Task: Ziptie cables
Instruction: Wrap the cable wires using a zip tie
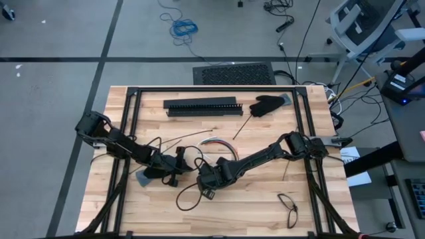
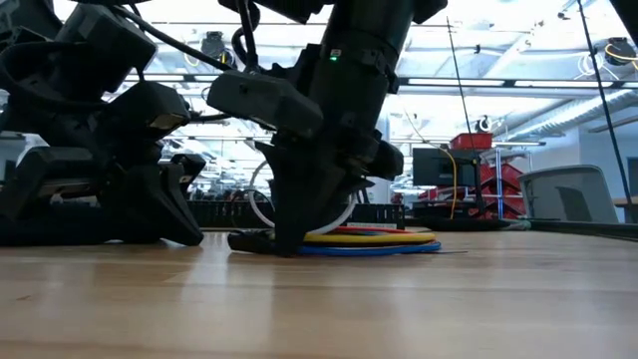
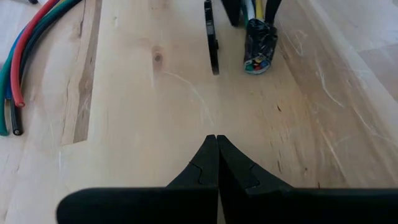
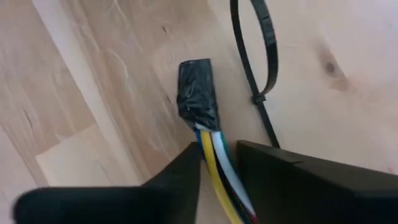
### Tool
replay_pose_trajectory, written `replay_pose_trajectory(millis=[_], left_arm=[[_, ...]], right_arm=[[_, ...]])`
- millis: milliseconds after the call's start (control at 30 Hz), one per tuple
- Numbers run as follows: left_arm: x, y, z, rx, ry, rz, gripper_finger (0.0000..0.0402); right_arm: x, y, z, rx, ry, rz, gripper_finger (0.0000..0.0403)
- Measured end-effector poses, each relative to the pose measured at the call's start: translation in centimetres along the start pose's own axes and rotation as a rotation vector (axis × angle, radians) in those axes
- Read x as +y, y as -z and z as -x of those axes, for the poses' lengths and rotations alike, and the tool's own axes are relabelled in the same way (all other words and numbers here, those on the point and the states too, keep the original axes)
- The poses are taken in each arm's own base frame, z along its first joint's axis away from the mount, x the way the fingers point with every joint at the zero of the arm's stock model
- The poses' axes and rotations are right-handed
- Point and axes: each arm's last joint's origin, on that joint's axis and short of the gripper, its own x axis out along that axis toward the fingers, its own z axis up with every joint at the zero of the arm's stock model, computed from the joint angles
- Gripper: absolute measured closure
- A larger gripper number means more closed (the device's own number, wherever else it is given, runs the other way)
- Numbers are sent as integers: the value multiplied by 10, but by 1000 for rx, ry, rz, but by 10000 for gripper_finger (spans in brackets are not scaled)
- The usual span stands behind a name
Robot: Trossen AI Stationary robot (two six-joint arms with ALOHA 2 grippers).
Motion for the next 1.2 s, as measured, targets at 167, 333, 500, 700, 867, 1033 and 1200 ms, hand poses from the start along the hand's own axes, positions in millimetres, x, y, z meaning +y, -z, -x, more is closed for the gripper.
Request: replay_pose_trajectory(millis=[167, 333, 500, 700, 867, 1033, 1200], left_arm=[[0, 0, 0, 0, 0, 0, 401], [0, 0, 0, -1, 0, -1, 401], [0, 0, 0, -1, 0, -1, 401], [0, 0, 0, -1, 0, -1, 401], [0, -1, 0, -10, 0, 0, 401], [3, -5, 0, -66, -8, -59, 401], [18, -4, -4, -69, -43, -52, 401]], right_arm=[[1, 0, 1, 11, -13, -106, 385], [5, 1, 5, -16, -32, -223, 389], [13, 0, 9, -53, -91, -232, 389], [18, -4, 15, -80, -110, -236, 390], [18, -6, 17, -93, -112, -247, 390], [18, -7, 17, -133, -98, -295, 390], [19, -7, 18, -153, -91, -318, 390]])
